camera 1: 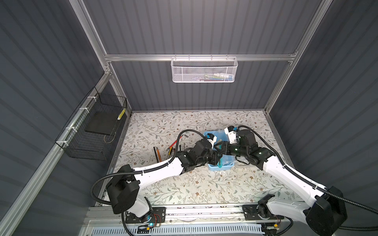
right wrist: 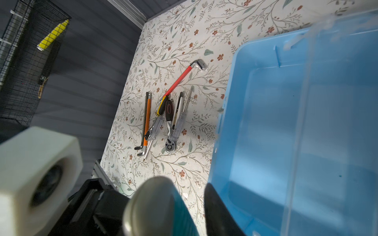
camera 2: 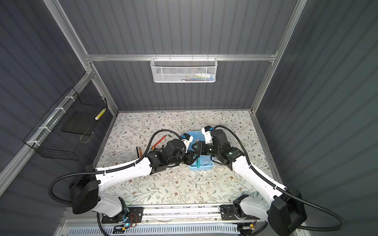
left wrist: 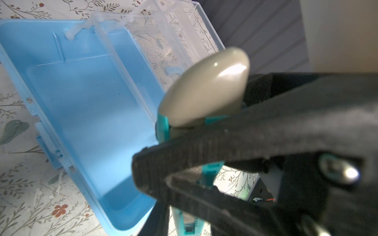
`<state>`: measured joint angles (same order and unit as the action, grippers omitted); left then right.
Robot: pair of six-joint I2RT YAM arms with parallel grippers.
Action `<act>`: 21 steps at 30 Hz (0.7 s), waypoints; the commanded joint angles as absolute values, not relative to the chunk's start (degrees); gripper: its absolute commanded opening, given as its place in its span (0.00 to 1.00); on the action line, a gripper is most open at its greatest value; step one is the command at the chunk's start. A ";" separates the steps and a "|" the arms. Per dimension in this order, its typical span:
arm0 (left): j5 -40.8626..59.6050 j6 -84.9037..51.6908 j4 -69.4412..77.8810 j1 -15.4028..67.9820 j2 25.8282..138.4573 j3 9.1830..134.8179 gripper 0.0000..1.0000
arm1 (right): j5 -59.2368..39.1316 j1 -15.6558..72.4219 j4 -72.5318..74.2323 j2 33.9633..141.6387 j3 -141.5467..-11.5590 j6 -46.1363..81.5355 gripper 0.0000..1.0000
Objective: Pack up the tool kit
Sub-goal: 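Grasp the knife's blade end with the right gripper while the left gripper releases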
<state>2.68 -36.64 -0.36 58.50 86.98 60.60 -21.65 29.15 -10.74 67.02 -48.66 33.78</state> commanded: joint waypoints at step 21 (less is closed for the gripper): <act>-0.23 -38.06 0.65 58.30 82.20 58.46 0.70 | -22.48 25.57 -16.68 65.40 -51.92 28.93 0.14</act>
